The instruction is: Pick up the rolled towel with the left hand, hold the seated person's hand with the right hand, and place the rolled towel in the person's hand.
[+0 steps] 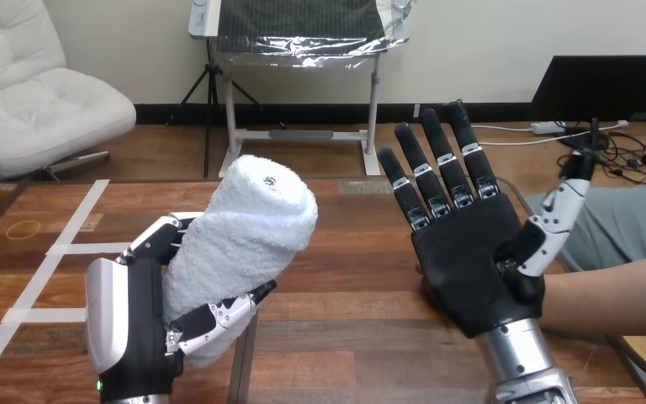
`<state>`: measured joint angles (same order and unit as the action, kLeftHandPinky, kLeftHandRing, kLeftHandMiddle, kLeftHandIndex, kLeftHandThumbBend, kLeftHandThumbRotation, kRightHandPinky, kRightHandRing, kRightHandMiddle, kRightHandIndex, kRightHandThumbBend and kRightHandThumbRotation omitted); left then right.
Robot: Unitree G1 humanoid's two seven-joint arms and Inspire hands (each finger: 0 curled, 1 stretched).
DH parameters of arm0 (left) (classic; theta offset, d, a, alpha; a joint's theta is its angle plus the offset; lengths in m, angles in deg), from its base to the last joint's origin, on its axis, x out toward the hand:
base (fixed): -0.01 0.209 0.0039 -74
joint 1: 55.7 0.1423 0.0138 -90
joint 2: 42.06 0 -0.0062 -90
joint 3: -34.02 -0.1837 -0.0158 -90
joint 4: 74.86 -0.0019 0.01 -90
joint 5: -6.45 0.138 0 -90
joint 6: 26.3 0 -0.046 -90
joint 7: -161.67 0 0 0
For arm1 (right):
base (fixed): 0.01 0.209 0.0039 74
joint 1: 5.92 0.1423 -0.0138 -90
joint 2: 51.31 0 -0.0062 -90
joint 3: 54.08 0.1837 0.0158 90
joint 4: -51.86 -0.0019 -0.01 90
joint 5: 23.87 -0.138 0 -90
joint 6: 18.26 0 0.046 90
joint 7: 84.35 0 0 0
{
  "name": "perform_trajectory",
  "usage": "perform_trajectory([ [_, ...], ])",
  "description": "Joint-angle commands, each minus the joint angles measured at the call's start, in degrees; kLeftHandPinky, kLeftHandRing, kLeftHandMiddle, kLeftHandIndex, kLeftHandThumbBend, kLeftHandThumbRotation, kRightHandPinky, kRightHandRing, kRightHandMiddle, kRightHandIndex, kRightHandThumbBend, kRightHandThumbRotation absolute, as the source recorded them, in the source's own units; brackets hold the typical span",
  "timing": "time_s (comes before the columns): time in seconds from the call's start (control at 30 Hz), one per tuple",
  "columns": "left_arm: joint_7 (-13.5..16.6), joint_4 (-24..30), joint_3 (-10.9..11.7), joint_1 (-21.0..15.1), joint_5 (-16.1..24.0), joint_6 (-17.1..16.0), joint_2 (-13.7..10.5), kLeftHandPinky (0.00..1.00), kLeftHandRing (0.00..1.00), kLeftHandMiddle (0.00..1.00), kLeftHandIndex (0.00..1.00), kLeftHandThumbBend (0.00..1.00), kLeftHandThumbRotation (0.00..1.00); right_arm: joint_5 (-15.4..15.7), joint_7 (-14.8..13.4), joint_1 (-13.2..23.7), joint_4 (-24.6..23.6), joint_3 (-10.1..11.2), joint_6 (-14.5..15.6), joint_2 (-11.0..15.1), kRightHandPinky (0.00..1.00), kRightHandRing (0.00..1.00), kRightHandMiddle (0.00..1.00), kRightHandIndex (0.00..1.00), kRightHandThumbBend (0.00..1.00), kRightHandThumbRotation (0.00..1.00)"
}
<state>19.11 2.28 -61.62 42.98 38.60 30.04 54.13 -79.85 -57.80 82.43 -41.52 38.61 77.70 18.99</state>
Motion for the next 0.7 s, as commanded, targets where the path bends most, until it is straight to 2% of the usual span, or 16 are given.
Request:
perform_trajectory([
  [0.0,0.7,1.8,0.9,-3.1,0.3,-1.7,0.1,0.41,0.44,0.50,0.54,0.63,0.01,11.4,0.0,3.9,-0.3,-0.4,-8.4,-0.7,1.00,1.00,1.00,1.00,0.63,0.85],
  [0.07,0.8,1.8,0.9,-3.1,0.4,-1.7,0.1,0.41,0.44,0.50,0.54,0.63,0.00,17.5,-1.3,3.7,-0.2,-0.8,-12.1,0.1,1.00,1.00,1.00,1.00,0.60,0.84],
  [0.1,0.7,1.8,0.9,-3.1,0.3,-1.8,0.1,0.41,0.44,0.50,0.54,0.63,0.00,24.6,-4.0,3.5,-0.1,-1.1,-15.6,1.1,1.00,1.00,1.00,1.00,0.59,0.84],
  [0.13,0.7,1.8,0.9,-3.1,0.3,-1.8,0.1,0.41,0.44,0.50,0.54,0.63,0.00,29.1,-5.8,3.3,0.0,-1.3,-17.9,1.7,1.00,1.00,1.00,1.00,0.57,0.84],
  [0.17,0.7,1.8,0.9,-3.1,0.3,-1.8,0.1,0.41,0.44,0.50,0.54,0.63,0.00,32.1,-7.0,3.2,0.1,-1.4,-19.4,2.0,1.00,1.00,1.00,1.00,0.55,0.84],
  [0.2,0.8,1.8,0.9,-3.1,0.5,-1.8,0.0,0.41,0.44,0.50,0.54,0.63,0.00,37.7,-9.1,3.1,0.0,-1.5,-21.5,3.3,1.00,1.00,1.00,1.00,0.53,0.84],
  [0.27,1.0,1.8,0.9,-3.2,0.8,-1.7,-0.1,0.41,0.44,0.50,0.54,0.63,0.00,43.2,-11.1,3.0,0.0,-1.6,-23.5,4.6,1.00,1.00,1.00,1.00,0.47,0.76],
  [0.3,1.0,1.7,0.9,-3.2,0.8,-1.9,-0.1,0.41,0.44,0.50,0.54,0.63,0.00,47.3,-12.6,3.0,0.0,-1.5,-24.8,5.9,1.00,1.00,1.00,1.00,0.45,0.74],
  [0.37,0.9,1.6,0.8,-3.3,0.7,-2.1,-0.1,0.41,0.44,0.50,0.54,0.62,0.00,51.4,-14.2,3.0,0.1,-1.4,-26.2,7.2,1.00,1.00,1.00,1.00,0.43,0.63],
  [0.4,0.9,1.6,0.8,-3.3,0.7,-2.1,-0.1,0.41,0.44,0.50,0.54,0.62,0.00,54.5,-15.7,2.7,-0.7,-1.4,-25.4,8.4,1.00,1.00,1.00,1.00,0.42,0.59],
  [0.5,0.9,1.7,0.8,-3.3,0.7,-2.0,-0.1,0.41,0.45,0.50,0.54,0.62,0.00,59.5,-18.3,2.1,-2.4,-1.4,-23.3,10.6,1.00,1.00,1.00,1.00,0.45,0.44],
  [0.53,0.9,1.7,0.8,-3.3,0.8,-2.0,0.0,0.41,0.45,0.50,0.54,0.62,0.00,60.6,-18.8,1.9,-2.9,-1.4,-22.8,11.2,1.00,1.00,1.00,1.00,0.48,0.36],
  [0.67,0.6,1.7,0.8,-3.3,0.5,-2.0,0.1,0.41,0.45,0.50,0.54,0.62,0.00,64.8,-20.3,1.2,-5.0,-1.2,-19.9,13.5,1.00,1.00,1.00,1.00,0.52,0.27],
])
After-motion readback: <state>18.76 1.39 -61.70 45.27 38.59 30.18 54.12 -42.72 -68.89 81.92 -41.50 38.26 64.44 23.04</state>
